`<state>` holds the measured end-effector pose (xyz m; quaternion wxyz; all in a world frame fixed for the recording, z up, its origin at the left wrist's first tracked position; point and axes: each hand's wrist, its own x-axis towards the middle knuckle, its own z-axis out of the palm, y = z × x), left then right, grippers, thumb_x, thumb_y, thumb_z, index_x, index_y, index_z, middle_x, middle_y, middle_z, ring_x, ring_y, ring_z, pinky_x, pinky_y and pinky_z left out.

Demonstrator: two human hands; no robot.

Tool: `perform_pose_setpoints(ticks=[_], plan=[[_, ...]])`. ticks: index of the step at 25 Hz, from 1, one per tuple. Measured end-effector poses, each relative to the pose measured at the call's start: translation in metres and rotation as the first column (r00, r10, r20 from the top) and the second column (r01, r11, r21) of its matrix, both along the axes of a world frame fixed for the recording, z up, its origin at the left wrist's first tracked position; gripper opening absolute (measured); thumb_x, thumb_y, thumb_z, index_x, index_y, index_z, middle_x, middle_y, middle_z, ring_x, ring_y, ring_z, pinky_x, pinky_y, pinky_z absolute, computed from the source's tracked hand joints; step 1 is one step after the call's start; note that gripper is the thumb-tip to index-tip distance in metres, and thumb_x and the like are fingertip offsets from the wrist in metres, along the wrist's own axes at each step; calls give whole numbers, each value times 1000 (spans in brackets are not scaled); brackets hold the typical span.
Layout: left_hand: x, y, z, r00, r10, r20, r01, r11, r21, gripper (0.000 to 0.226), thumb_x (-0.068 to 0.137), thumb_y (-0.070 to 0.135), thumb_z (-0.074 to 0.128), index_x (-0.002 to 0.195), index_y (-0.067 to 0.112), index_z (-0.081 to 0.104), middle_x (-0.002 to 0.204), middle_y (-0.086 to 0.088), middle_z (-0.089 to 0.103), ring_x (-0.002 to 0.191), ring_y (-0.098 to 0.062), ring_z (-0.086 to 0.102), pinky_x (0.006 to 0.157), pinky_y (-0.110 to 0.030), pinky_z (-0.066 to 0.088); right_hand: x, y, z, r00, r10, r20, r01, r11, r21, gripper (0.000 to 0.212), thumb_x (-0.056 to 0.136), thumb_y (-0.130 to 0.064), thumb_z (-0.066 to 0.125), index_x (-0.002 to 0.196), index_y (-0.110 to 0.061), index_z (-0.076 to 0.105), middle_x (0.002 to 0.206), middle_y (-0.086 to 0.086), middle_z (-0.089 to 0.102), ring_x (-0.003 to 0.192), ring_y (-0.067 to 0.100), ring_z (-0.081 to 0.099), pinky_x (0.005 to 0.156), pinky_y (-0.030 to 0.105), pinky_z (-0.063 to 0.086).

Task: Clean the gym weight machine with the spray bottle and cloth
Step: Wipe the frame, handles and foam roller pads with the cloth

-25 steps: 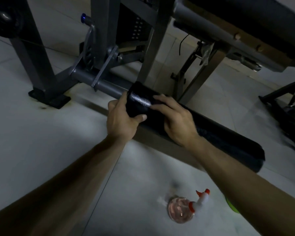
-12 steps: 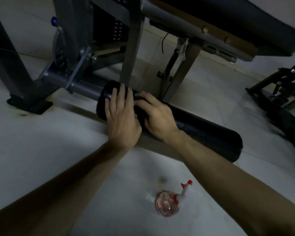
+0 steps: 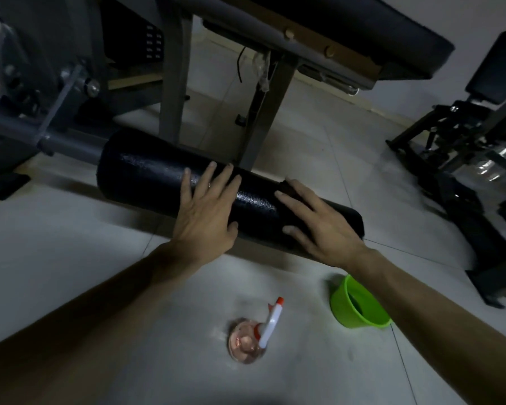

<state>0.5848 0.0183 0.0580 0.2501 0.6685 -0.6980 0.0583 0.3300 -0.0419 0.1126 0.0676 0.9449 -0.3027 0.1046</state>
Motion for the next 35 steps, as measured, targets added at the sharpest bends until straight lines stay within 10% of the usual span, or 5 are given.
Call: perform_pose_setpoints(ticks=[8,14,18,25,35], plan=[[-4,4,0,998,23,-61,-27,998,-58,125,74,36,80,162,9,-4,170,-10,6,157,-24,3,127,-54,3,108,0,-26,954,41,297,11,985,-171,29,99,-16,61,127,-12,69,139,11,59,113,27,66,86,39,59],[-57,2,-7,967,-173,187,194,976,-99,105,69,34,83,158,16,31,170,-14,7,156,-36,2,126,-55,4,-48,10,-33,859,-265,439,358,922,-144,28,101,-12,58,126,-16,70,134,4,60,116,25,64,89,42,56],[-88,-4,-14,966,-120,231,131,991,-32,109,72,32,84,161,18,23,170,-13,8,156,-37,6,125,-56,6,-80,18,-37,699,-449,556,561,827,-38,27,100,-10,61,124,-19,72,132,1,61,112,19,63,89,42,55],[-89,-19,-22,976,-71,205,98,987,-127,121,53,34,96,156,14,35,164,-8,30,151,-32,27,125,-52,15,-19,12,-37,878,-207,432,301,940,-163,26,101,-15,63,126,-16,72,134,5,63,116,21,65,91,29,54],[-90,-24,-5,977,-89,194,95,995,-23,118,61,40,92,158,18,30,164,-5,30,151,-29,24,125,-49,11,-65,-14,-28,597,-484,639,570,817,86,21,100,-17,61,116,-19,74,121,-1,66,112,14,62,99,30,49]])
